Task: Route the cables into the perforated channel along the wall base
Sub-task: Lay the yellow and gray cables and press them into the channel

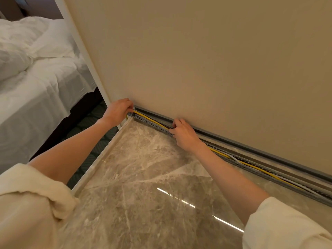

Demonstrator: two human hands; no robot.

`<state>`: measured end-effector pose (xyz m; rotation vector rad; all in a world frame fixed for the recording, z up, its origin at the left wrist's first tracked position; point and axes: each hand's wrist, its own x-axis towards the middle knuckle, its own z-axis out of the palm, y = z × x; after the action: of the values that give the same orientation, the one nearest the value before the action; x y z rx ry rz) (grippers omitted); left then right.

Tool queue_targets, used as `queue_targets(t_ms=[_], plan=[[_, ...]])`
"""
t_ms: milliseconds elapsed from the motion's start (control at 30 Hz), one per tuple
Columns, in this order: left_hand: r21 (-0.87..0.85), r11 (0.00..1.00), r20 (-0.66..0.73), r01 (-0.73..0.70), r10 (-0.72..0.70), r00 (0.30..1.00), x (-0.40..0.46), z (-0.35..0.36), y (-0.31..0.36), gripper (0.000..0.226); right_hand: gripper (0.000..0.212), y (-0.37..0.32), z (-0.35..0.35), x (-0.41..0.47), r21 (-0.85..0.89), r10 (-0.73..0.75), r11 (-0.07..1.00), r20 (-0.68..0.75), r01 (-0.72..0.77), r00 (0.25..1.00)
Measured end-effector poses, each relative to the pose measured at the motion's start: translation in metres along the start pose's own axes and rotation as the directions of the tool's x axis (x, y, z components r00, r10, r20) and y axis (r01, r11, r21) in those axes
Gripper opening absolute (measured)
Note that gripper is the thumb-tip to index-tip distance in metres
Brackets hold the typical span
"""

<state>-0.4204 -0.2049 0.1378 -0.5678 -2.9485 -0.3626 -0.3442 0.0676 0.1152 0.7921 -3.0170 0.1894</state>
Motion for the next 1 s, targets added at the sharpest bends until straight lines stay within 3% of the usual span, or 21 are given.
queue_targets(t_ms=[133,300,467,733,1000], plan=[[-0.031,0.998,0.011,0.046,-0.046,0.999,0.0,0.0,-0.007,0.02,0.024,0.002,-0.001,0.001,0.031,-0.013,0.999,0.011,0.012,1.0],[-0.082,0.994,0.225,0.075,-0.055,0.973,0.01,-0.006,-0.012,0.025,0.026,0.004,-0.002,0.001,0.081,0.004,0.997,0.012,-0.005,1.0],[-0.087,0.993,0.199,0.074,-0.056,0.978,0.006,-0.006,-0.008,0.026,0.032,0.003,-0.002,0.003,0.101,0.023,0.995,-0.002,-0.022,1.0],[0.15,0.981,-0.044,-0.126,0.134,0.99,-0.018,0.006,-0.009,0.026,0.039,0.005,-0.001,0.002,0.124,0.031,0.992,0.017,-0.033,0.999],[0.392,0.879,0.122,-0.271,0.242,0.963,-0.005,0.0,-0.005,0.017,0.041,0.007,-0.004,0.001,0.129,0.031,0.991,0.035,-0.035,0.999]])
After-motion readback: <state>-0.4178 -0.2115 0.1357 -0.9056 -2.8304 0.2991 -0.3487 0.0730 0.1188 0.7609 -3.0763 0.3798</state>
